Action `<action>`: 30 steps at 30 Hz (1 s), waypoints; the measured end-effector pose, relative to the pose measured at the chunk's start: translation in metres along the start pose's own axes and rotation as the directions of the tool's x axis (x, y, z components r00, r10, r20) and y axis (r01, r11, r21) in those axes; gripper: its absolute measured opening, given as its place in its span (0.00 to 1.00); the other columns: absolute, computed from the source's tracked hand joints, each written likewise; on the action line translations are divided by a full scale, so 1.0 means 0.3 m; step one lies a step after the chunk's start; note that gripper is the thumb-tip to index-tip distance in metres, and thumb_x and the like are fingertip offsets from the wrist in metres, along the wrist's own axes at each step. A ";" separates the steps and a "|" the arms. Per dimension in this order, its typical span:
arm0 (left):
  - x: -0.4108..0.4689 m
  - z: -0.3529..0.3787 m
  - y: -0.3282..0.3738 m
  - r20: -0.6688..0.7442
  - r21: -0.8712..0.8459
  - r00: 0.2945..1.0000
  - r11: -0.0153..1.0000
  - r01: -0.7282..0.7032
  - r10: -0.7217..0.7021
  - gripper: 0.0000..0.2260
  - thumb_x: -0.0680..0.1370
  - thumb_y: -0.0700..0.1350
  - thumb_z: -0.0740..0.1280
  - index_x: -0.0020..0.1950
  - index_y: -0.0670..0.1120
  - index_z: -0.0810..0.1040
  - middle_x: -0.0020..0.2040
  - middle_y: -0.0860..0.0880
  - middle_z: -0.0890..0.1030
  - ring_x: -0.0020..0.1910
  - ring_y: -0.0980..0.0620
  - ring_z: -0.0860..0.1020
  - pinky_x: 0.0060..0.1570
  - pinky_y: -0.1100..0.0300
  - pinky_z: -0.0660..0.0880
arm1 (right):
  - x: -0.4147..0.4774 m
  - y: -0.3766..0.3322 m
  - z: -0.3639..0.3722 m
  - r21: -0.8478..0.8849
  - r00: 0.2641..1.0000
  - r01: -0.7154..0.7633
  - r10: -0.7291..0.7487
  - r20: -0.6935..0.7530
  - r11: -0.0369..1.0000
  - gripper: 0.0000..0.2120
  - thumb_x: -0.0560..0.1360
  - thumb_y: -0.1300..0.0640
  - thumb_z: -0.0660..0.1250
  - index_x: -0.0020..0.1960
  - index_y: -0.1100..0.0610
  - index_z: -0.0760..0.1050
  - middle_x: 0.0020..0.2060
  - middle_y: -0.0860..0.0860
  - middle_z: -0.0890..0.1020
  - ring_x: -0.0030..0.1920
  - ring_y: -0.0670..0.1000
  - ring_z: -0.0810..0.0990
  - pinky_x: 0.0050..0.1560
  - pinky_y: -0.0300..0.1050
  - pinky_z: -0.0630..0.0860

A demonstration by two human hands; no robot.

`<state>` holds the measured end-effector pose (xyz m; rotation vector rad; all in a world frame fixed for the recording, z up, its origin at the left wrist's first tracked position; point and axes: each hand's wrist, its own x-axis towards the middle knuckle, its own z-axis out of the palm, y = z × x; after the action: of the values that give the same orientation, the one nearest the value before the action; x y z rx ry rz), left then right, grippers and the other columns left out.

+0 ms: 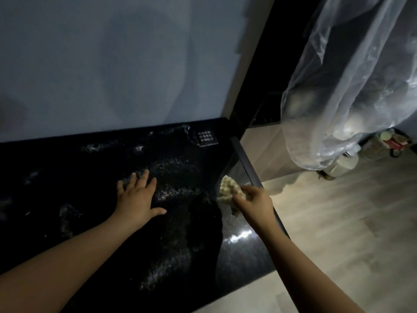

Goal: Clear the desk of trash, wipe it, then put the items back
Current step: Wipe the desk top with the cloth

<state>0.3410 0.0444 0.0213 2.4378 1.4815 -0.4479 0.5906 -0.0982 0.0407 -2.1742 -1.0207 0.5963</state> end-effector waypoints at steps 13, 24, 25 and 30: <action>0.213 -0.041 -0.116 -0.003 -0.088 0.999 0.995 0.042 -0.042 0.42 0.72 0.68 0.63 0.79 0.51 0.50 0.79 0.48 0.41 0.77 0.42 0.43 0.74 0.39 0.45 | 0.386 -0.189 0.152 0.009 0.988 0.099 -0.098 -0.121 0.995 0.10 0.70 0.54 0.72 0.52 0.53 0.81 0.41 0.46 0.82 0.43 0.44 0.80 0.39 0.33 0.73; 0.454 -0.010 -0.127 0.092 -0.162 0.989 0.978 0.131 -0.118 0.47 0.70 0.72 0.62 0.79 0.50 0.44 0.79 0.48 0.40 0.77 0.43 0.41 0.75 0.41 0.45 | 0.923 -0.272 0.352 -0.033 0.965 0.252 -0.253 -0.073 0.967 0.13 0.72 0.50 0.69 0.53 0.57 0.78 0.48 0.54 0.80 0.49 0.54 0.79 0.48 0.48 0.76; 0.474 -0.003 -0.130 0.097 -0.169 0.988 0.976 0.135 -0.120 0.49 0.69 0.72 0.62 0.79 0.50 0.44 0.79 0.48 0.39 0.77 0.42 0.40 0.75 0.41 0.45 | 0.961 -0.276 0.377 -0.037 0.966 0.254 -0.256 -0.048 0.966 0.13 0.72 0.50 0.69 0.52 0.57 0.77 0.48 0.54 0.80 0.49 0.54 0.79 0.48 0.49 0.76; 0.535 0.033 -0.138 0.170 -0.159 0.976 0.973 0.165 -0.138 0.56 0.62 0.75 0.65 0.78 0.53 0.39 0.77 0.49 0.33 0.76 0.38 0.39 0.74 0.40 0.46 | 1.085 -0.265 0.501 -0.165 0.952 0.304 -0.293 0.087 0.938 0.14 0.74 0.54 0.69 0.54 0.62 0.76 0.53 0.59 0.75 0.52 0.58 0.75 0.47 0.44 0.66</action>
<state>0.3727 0.1898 -0.0521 2.1151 1.5743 -0.5086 0.6488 0.2540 -0.0445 -2.1008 -1.4533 0.4454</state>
